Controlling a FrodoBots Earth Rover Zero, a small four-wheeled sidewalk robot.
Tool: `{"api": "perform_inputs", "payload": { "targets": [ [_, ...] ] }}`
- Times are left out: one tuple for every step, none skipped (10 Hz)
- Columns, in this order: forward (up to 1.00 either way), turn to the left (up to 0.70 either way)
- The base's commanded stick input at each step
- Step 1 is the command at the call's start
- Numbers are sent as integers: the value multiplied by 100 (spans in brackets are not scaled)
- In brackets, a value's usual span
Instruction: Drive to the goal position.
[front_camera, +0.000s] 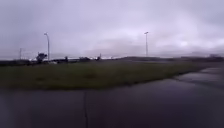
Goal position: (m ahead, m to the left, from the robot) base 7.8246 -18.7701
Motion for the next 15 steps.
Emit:
{"api": "perform_inputs", "payload": {
  "targets": [
    [100, -40],
    [100, -40],
    [100, -40],
    [100, -40],
    [100, -40],
    [100, -40],
    [100, -40],
    [100, -40],
    [100, -40],
    [100, -40],
    [100, -40],
    [100, -40],
    [100, -40],
    [100, -40],
    [100, -40]
  ]
}}
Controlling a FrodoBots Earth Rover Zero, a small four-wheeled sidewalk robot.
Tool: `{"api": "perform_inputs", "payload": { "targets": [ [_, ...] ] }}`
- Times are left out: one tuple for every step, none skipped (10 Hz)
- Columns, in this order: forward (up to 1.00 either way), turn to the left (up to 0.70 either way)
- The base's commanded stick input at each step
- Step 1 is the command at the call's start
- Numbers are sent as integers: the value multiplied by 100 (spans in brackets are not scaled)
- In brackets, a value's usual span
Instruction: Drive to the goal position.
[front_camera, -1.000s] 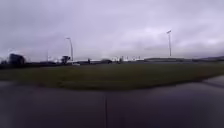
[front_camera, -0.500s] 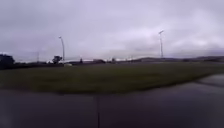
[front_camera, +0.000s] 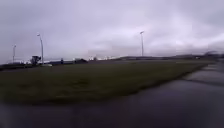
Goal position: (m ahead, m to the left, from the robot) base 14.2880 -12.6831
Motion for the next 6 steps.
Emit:
{"api": "perform_inputs", "payload": {
  "targets": [
    [100, -40],
    [73, -25],
    [33, -9],
    [-5, 1],
    [-26, 2],
    [-48, 3]
  ]
}}
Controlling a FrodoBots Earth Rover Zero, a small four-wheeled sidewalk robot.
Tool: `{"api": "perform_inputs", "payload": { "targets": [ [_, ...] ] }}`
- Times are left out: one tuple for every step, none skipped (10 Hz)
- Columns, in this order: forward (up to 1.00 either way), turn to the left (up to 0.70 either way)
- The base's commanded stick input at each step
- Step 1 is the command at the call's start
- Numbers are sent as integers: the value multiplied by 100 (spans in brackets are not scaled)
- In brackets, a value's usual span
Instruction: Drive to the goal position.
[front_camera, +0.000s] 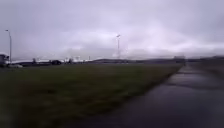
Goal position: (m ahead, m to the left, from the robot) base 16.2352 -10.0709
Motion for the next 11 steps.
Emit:
{"api": "perform_inputs", "payload": {
  "targets": [
    [-100, 40],
    [-100, 40],
    [-100, 40],
    [-100, 40],
    [-100, 40],
    [-100, 40],
    [-100, 40],
    [-100, 40],
    [-100, 40],
    [-100, 40],
    [-100, 40]
  ]
}}
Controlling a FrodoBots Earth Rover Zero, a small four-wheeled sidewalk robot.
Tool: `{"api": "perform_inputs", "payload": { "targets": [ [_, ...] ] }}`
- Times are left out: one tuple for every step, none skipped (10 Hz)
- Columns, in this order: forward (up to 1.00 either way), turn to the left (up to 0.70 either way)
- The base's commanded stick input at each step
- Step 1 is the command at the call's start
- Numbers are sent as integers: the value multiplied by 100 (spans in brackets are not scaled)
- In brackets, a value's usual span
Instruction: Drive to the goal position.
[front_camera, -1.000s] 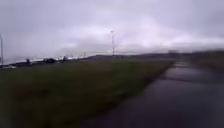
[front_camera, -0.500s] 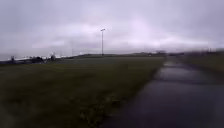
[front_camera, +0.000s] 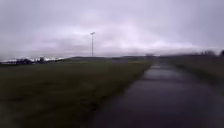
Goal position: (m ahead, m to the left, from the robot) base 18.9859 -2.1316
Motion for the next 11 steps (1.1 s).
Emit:
{"api": "perform_inputs", "payload": {
  "targets": [
    [-100, 40],
    [-100, 40],
    [-100, 40],
    [-100, 40],
    [-100, 40],
    [-62, 25],
    [-25, 10],
    [0, 0],
    [0, 0],
    [12, 0],
    [45, 0]
  ]
}}
